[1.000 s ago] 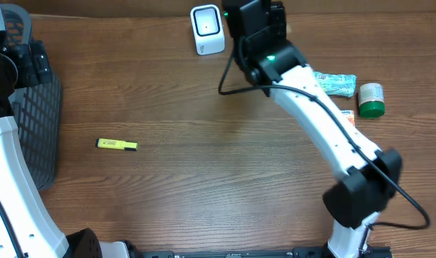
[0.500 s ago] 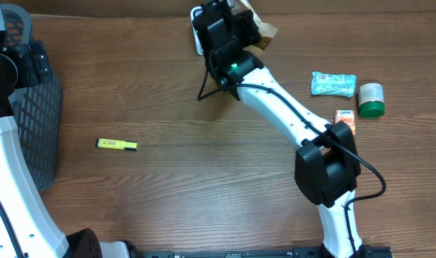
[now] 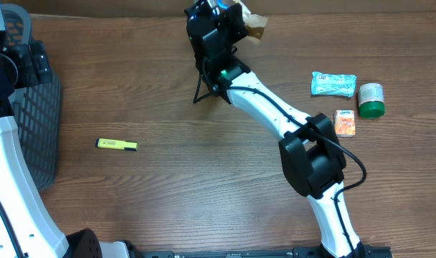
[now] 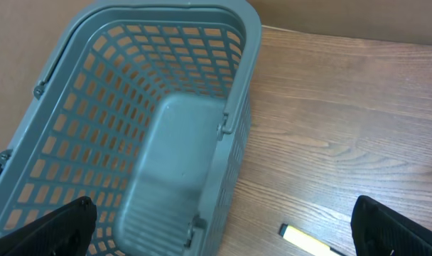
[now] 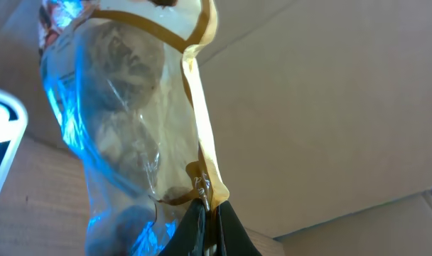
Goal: Scan the item barcode
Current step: 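Lift the clear bag and hold it in front of the white scanner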
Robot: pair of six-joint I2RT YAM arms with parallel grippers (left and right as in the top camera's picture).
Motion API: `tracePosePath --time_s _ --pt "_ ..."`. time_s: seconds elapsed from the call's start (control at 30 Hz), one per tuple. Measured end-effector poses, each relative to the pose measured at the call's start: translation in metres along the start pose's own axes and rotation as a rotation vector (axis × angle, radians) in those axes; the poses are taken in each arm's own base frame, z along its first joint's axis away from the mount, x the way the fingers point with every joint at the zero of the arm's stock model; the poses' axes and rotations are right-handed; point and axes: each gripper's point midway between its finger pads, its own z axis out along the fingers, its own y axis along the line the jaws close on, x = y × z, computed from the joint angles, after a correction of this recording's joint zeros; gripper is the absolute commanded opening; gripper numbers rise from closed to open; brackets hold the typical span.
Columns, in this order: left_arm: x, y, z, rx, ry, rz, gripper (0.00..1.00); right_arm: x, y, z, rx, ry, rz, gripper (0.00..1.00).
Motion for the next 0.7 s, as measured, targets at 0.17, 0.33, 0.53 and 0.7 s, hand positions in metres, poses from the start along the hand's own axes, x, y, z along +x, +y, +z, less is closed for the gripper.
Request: tracePosePath --time_s 0.17,0.33,0.53,0.7 --pt "0.0000 0.0000 0.0000 0.000 0.000 0.000 1.00 0.0056 0.0110 0.0031 -0.007 0.008 -0.045 0.04" --pt "0.0000 0.0000 0.0000 0.000 0.000 0.000 1.00 0.0044 0.0100 0.0031 -0.003 0.005 -0.042 0.04" --pt "0.0000 0.0000 0.0000 0.000 0.000 0.000 1.00 0.0045 0.0100 0.0033 -0.003 0.004 -0.041 0.04" --pt "0.0000 0.0000 0.0000 0.000 0.000 0.000 1.00 0.0039 0.0098 0.0035 0.000 0.002 -0.035 0.04"
